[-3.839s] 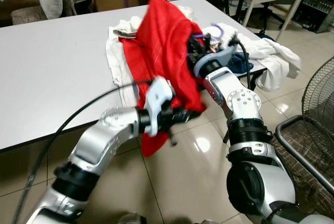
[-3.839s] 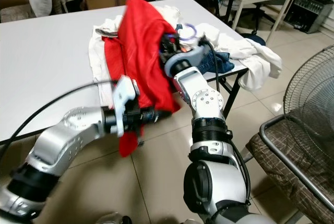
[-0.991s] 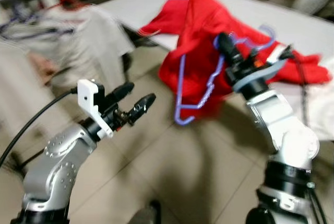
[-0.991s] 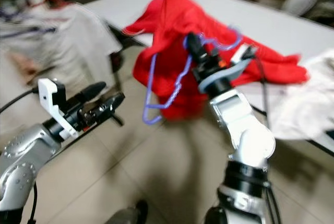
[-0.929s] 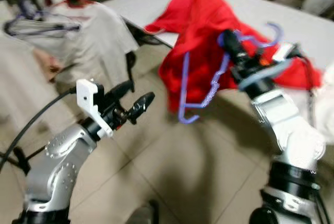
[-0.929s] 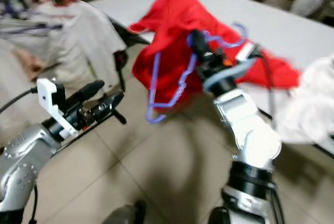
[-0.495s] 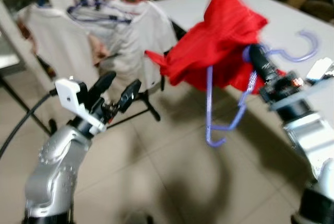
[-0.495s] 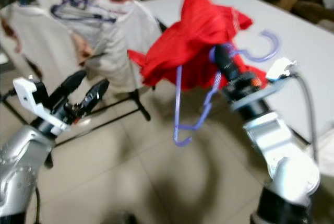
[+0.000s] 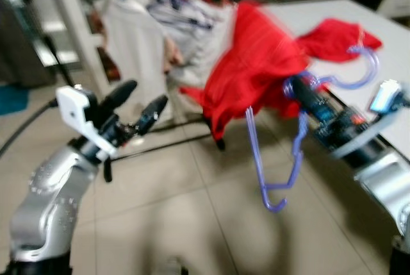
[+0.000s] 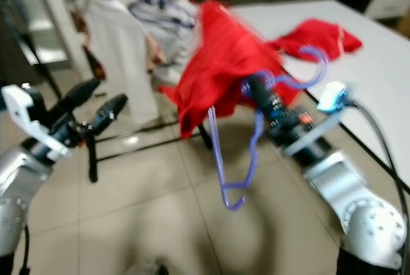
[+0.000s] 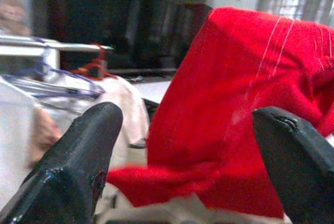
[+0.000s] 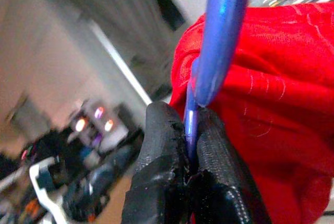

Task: Hang hanger

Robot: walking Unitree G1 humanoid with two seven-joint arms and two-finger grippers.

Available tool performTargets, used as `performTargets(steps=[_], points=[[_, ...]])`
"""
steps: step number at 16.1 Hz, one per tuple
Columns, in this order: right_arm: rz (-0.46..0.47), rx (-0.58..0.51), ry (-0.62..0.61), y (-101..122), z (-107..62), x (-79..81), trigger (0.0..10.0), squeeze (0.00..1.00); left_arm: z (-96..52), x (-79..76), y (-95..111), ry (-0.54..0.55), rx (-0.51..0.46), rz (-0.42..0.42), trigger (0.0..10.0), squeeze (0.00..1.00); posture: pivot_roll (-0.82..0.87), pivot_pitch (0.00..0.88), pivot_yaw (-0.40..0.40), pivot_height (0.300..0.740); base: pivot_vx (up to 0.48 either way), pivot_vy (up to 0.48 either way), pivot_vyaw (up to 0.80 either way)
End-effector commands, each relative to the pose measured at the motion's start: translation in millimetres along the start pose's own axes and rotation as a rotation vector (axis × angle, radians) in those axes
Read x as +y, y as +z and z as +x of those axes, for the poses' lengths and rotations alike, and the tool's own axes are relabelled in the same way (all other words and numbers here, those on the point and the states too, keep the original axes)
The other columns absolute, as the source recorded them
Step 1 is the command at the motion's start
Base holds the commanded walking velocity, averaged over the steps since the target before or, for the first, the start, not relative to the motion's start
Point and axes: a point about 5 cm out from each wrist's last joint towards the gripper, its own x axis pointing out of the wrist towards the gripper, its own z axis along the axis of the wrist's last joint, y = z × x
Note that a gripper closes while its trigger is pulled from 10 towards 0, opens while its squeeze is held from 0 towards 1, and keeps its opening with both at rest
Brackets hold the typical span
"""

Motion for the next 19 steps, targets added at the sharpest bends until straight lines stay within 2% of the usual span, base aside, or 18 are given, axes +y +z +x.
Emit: performTargets(steps=[1, 2, 4, 5, 7, 9, 11, 12, 16, 17, 19], points=[[-0.046, 0.015, -0.006, 1, -0.7, 0.6, 10.0, 0.0, 1.3, 0.2, 3, 0.001, -0.006, 0.016, 10.0, 0.0, -0.03, 0.026, -0.011, 0.74, 0.0, 0.0, 0.59], [-0.073, 0.039, -0.029, -1, 0.6, -2.5, 10.0, 0.0, 1.5, 2.3, 2, 0.015, 0.006, 0.023, 10.0, 0.0, -0.03, 0.027, -0.013, 0.74, 0.0, 0.0, 0.59], [-0.225, 0.134, -0.163, -14, 14.0, -21.2, 10.0, 0.0, 4.1, 13.9, -3, 0.078, 0.088, 0.115, 10.0, 0.0, -0.03, 0.033, -0.013, 0.74, 0.0, 0.0, 0.64], [-0.243, 0.14, -0.181, -17, 19.6, -24.7, 10.0, 0.0, 6.1, 13.4, -5, 0.063, 0.108, 0.138, 10.0, 0.0, -0.03, 0.032, -0.012, 0.74, 0.0, 0.0, 0.65], [-0.286, 0.167, -0.178, -24, 30.7, -27.4, 10.0, 0.0, 10.5, 11.0, -7, 0.021, 0.145, 0.188, 10.0, 0.0, -0.03, 0.03, -0.009, 0.74, 0.0, 0.0, 0.65], [-0.327, 0.203, -0.165, -28, 34.0, -28.0, 10.0, 0.0, 11.8, 11.7, -8, 0.012, 0.158, 0.213, 10.0, 0.0, -0.03, 0.03, -0.007, 0.74, 0.0, 0.0, 0.65], [-0.466, 0.264, -0.129, -37, 39.9, -27.8, 10.0, 0.0, 12.5, 14.6, -11, -0.044, 0.23, 0.313, 10.0, 0.0, -0.03, 0.03, -0.004, 0.74, 0.0, 0.0, 0.0], [-0.488, 0.265, -0.1, -38, 42.8, -25.3, 10.0, 0.0, 12.3, 14.9, -11, -0.089, 0.254, 0.315, 10.0, 0.0, -0.03, 0.029, 0.0, 0.74, 0.0, 0.0, 0.0], [-0.527, 0.255, -0.067, -37, 48.1, -24.7, 10.0, 0.0, 12.5, 18.6, -12, -0.124, 0.301, 0.32, 10.0, 0.0, -0.02, 0.029, 0.003, 0.74, 0.0, 0.0, 0.0], [-0.535, 0.25, -0.072, -37, 49.0, -26.0, 10.0, 0.0, 14.1, 17.1, -15, -0.122, 0.298, 0.301, 10.0, 0.0, -0.02, 0.029, 0.002, 0.74, 0.0, 0.0, 0.0], [-0.569, 0.25, -0.142, -44, 51.6, -33.9, 10.0, 0.0, 23.2, 11.0, -31, -0.068, 0.267, 0.167, 10.0, 0.0, -0.03, 0.025, 0.007, 0.74, 0.0, 0.0, 0.0]])
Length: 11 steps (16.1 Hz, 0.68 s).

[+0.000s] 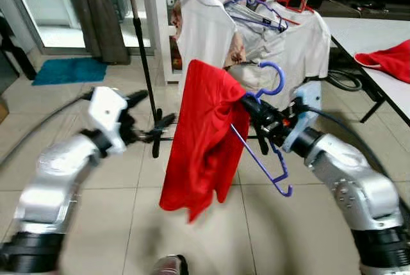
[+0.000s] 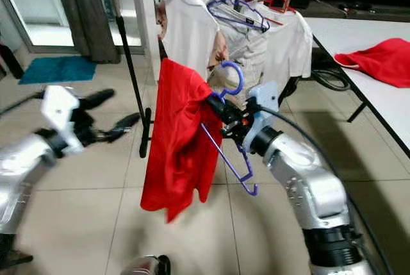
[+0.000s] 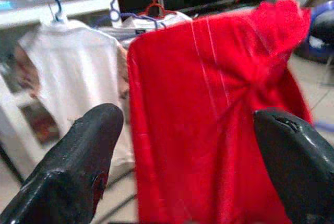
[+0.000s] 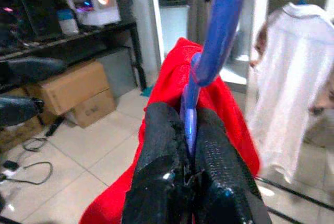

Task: Hang hanger

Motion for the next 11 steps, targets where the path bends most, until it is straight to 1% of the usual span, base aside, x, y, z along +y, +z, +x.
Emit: performTargets(steps=[1, 2, 3, 4, 6, 7, 8, 9, 10, 11], points=[[-0.043, -0.009, -0.062, 3, 3.9, -4.9, 10.0, 0.0, 4.7, -0.4, -3, 0.025, 0.002, -0.051, 10.0, 0.0, -0.03, 0.025, 0.007, 0.74, 0.0, 0.0, 0.0], [-0.01, -0.002, -0.109, -1, 6.0, -7.4, 10.0, 0.0, 8.5, -4.1, -10, 0.037, 0.025, -0.065, 10.0, 0.0, -0.03, 0.024, 0.007, 0.74, 0.0, 0.0, 0.0], [0.022, 0.0, -0.145, -3, 8.3, -8.4, 10.0, 0.0, 11.8, -7.2, -16, 0.043, 0.049, -0.062, 10.0, 0.0, -0.03, 0.024, 0.007, 0.74, 0.0, 0.0, 0.79], [0.027, 0.003, -0.148, -5, 11.4, -7.3, 10.0, 0.0, 14.7, -9.7, -20, 0.042, 0.063, -0.067, 10.0, 0.0, -0.03, 0.025, 0.007, 0.74, 0.0, 0.0, 0.8], [0.039, 0.012, -0.2, -9, 19.5, -9.2, 10.0, 0.0, 20.7, -11.8, -23, 0.048, 0.077, -0.055, 10.0, 0.0, -0.03, 0.024, 0.012, 0.74, 0.0, 0.0, 0.8], [0.057, -0.003, -0.246, -8, 25.4, -12.1, 10.0, 0.0, 24.7, -13.3, -23, 0.036, 0.085, -0.038, 10.0, 0.0, -0.03, 0.025, 0.012, 0.74, 0.0, 0.0, 0.79], [0.072, -0.016, -0.269, -6, 28.0, -12.7, 10.0, 0.0, 26.8, -14.6, -22, 0.032, 0.079, -0.036, 10.0, 0.0, -0.03, 0.026, 0.009, 0.74, 0.0, 0.0, 0.79], [0.097, -0.034, -0.272, -5, 29.8, -11.4, 10.0, 0.0, 28.5, -14.7, -20, 0.044, 0.057, -0.055, 10.0, 0.0, -0.03, 0.028, 0.006, 0.74, 0.0, 0.0, 0.0], [0.12, -0.04, -0.261, -6, 31.0, -8.3, 10.0, 0.0, 29.0, -13.1, -16, 0.074, 0.014, -0.067, 10.0, 0.0, -0.03, 0.029, 0.006, 0.74, 0.0, 0.0, 0.0], [0.12, -0.036, -0.249, -7, 31.2, -6.2, 10.0, 0.0, 28.1, -11.8, -13, 0.095, -0.017, -0.066, 10.0, 0.0, -0.04, 0.031, 0.004, 0.74, 0.0, 0.0, 0.0]])
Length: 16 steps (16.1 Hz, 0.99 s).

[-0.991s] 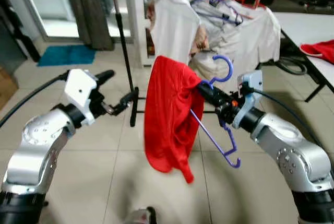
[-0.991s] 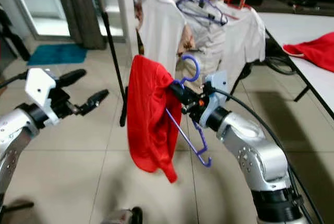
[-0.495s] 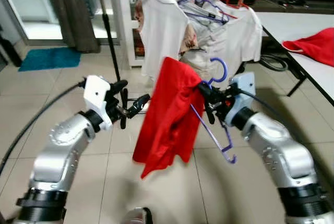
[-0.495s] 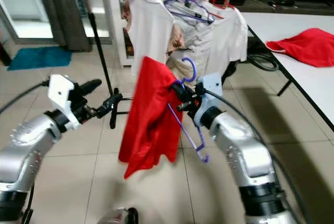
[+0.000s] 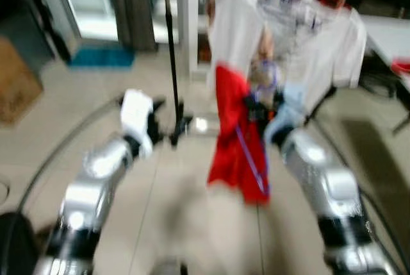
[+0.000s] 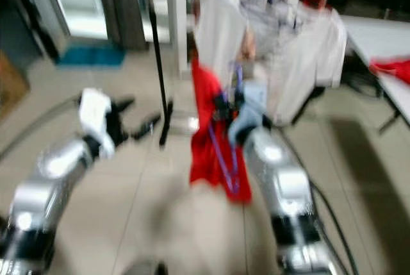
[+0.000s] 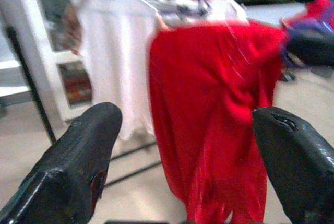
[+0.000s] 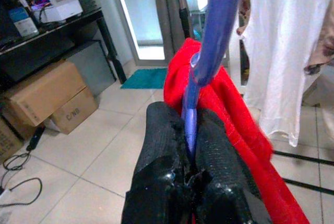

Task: Hang hanger

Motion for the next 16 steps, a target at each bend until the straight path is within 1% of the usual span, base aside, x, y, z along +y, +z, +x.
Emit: performTargets(steps=[1, 2, 4, 5, 8, 9, 11, 12, 13, 14, 15, 16], points=[[-0.014, -0.042, -0.001, 9, -3.4, -1.7, 10.0, 0.0, -1.4, 5.8, 3, 0.09, -0.028, -0.041, 10.0, 0.0, -0.04, 0.033, 0.001, 0.74, 0.0, 0.0, 0.0], [-0.007, -0.035, -0.023, 5, -7.5, -4.3, 10.0, 0.0, -7.4, 12.3, 2, 0.213, -0.054, -0.03, 10.0, 0.0, -0.04, 0.035, -0.005, 0.74, 0.0, 0.0, 0.0], [0.042, -0.018, -0.068, -4, -13.1, -8.8, 10.0, 0.0, -15.3, 7.2, -5, 0.236, -0.019, -0.001, 10.0, 0.0, -0.03, 0.034, -0.012, 0.74, 0.0, -0.127, 0.0], [0.033, -0.009, -0.057, -7, -13.7, -6.1, 10.0, 0.0, -16.5, 5.4, -7, 0.249, -0.018, -0.004, 10.0, 0.0, -0.03, 0.035, -0.012, 0.74, 0.0, -0.379, 0.0], [0.011, 0.0, -0.039, -11, -10.8, 2.7, 10.0, 0.0, -17.0, 3.7, -8, 0.297, -0.012, -0.019, 10.0, 0.0, -0.02, 0.039, -0.011, 0.74, 0.0, -0.48, 0.54], [0.012, -0.016, -0.018, -8, -7.4, 9.3, 10.0, 0.0, -15.8, 3.8, -9, 0.292, 0.014, 0.013, 10.0, 0.0, -0.03, 0.039, -0.009, 0.74, 0.0, -0.48, 0.0], [-0.004, -0.029, 0.014, -3, -5.0, 16.1, 10.0, 0.0, -11.4, 2.0, -11, 0.245, 0.043, 0.025, 10.0, 0.0, -0.03, 0.037, -0.007, 0.74, 0.0, 0.0, 0.0], [-0.006, -0.038, 0.037, 1, -4.0, 20.4, 10.0, 0.0, -6.7, -2.9, -12, 0.161, 0.044, 0.01, 10.0, 0.0, -0.04, 0.035, -0.007, 0.74, 0.0, 0.0, 0.0], [-0.005, -0.042, 0.048, 2, -3.5, 22.5, 10.0, 0.0, -4.7, -6.0, -12, 0.116, 0.043, -0.007, 10.0, 0.0, -0.04, 0.035, -0.007, 0.74, 0.0, 0.0, 0.0], [0.01, -0.058, 0.085, 8, -0.3, 31.0, 10.0, 0.0, 1.2, -12.4, -12, 0.018, 0.057, 0.011, 10.0, 0.43, -0.04, 0.03, -0.006, 0.74, 0.0, 0.0, 0.0], [0.025, -0.072, 0.126, 14, 2.8, 39.5, 10.0, 0.0, 7.8, -13.8, -10, -0.009, 0.056, 0.038, 10.0, 1.0, -0.04, 0.028, -0.005, 0.74, 0.0, 0.0, 0.0], [0.038, -0.081, 0.157, 17, 4.3, 45.1, 10.0, 0.0, 13.8, -13.9, -9, -0.022, 0.054, 0.074, 10.0, 1.0, -0.03, 0.035, -0.009, 0.74, 0.0, 0.0, 0.0]])
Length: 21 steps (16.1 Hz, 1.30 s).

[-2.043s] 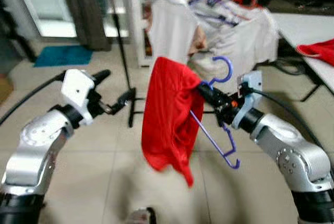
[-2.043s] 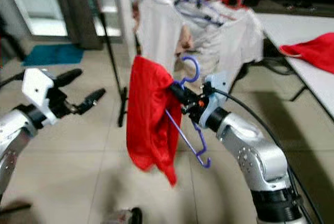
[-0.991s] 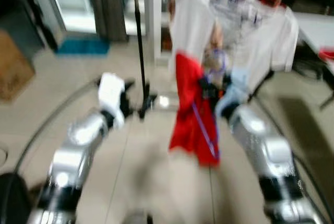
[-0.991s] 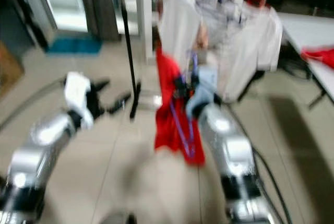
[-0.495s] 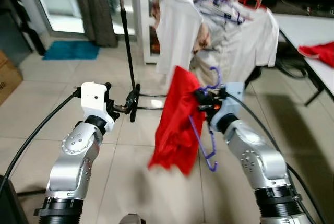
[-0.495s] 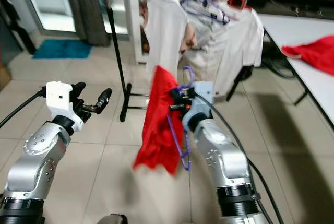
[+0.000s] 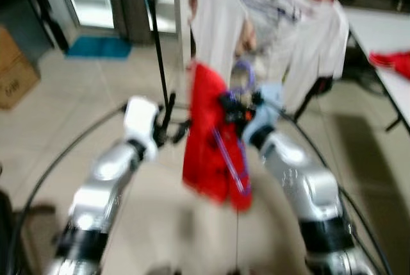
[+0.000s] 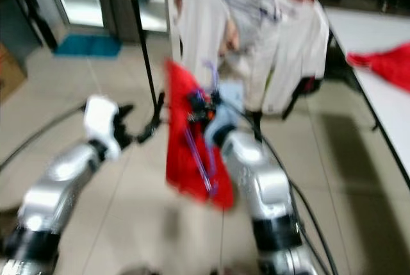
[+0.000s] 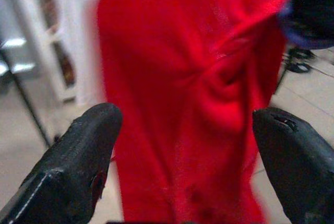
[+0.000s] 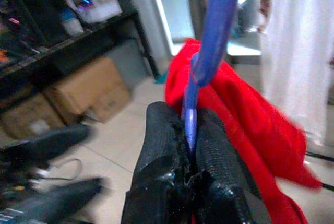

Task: Hang hanger

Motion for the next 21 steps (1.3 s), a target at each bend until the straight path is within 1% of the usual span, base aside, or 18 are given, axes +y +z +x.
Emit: performTargets(steps=[1, 3, 4, 5, 6, 7, 8, 9, 13, 15, 21], points=[[0.004, -0.051, 0.053, 16, 2.1, 8.5, 10.0, 0.0, 6.0, 0.9, 3, -0.041, 0.001, 0.073, 10.0, 1.0, -0.03, 0.035, -0.009, 0.74, 0.0, 0.0, 0.0], [0.023, -0.065, 0.105, 22, 4.7, 18.1, 10.0, 0.0, 19.6, 2.4, 10, -0.098, -0.004, 0.138, 10.0, 1.0, -0.03, 0.037, -0.011, 0.74, 0.0, 0.0, 0.0], [0.011, -0.067, 0.132, 23, 4.8, 21.6, 10.0, 0.0, 24.0, 3.3, 12, -0.102, -0.012, 0.146, 10.0, 0.75, -0.04, 0.031, 0.0, 0.74, 0.0, 0.0, 0.0], [0.006, -0.068, 0.148, 24, 3.6, 24.1, 10.0, 0.0, 28.1, 3.1, 14, -0.101, -0.025, 0.152, 10.0, 0.0, -0.04, 0.026, 0.002, 0.74, 0.0, 0.0, 0.0], [0.007, -0.068, 0.15, 24, 3.2, 24.6, 10.0, 0.0, 29.6, 3.0, 15, -0.102, -0.027, 0.153, 10.0, 0.0, -0.04, 0.026, 0.002, 0.74, 0.0, 0.0, 0.0], [0.018, -0.071, 0.161, 24, 2.3, 26.3, 10.0, 0.0, 35.1, 3.0, 15, -0.119, -0.027, 0.178, 10.0, 0.0, -0.05, 0.023, 0.003, 0.74, 0.0, 0.0, 0.0], [0.02, -0.07, 0.163, 25, 2.1, 26.6, 10.0, 0.0, 36.4, 2.9, 15, -0.127, -0.032, 0.177, 10.0, 0.0, -0.05, 0.023, 0.003, 0.74, 0.0, 0.0, 0.0], [0.025, -0.066, 0.158, 24, 1.9, 26.0, 10.0, 0.0, 38.8, 0.8, 18, -0.133, -0.059, 0.183, 0.0, 0.0, -0.05, 0.019, 0.005, 0.74, 0.0, 0.0, 0.0], [0.035, -0.057, 0.135, 22, 1.1, 22.8, 10.0, 0.0, 39.7, -3.3, 17, -0.132, -0.097, 0.211, 0.0, 0.0, -0.07, 0.015, 0.012, 0.74, 0.0, 0.0, 0.0], [0.054, -0.056, 0.098, 21, 0.8, 16.7, 10.0, 0.0, 38.5, -5.1, 14, -0.107, -0.117, 0.192, 0.0, 0.0, -0.08, 0.011, 0.016, 0.74, 0.0, 0.0, 0.0], [0.085, -0.057, 0.084, 22, 0.0, 12.7, 10.0, 0.0, 35.7, -3.5, 9, -0.058, -0.135, 0.169, 0.0, 0.0, -0.07, 0.013, 0.01, 0.74, 0.0, 0.0, 0.0]])
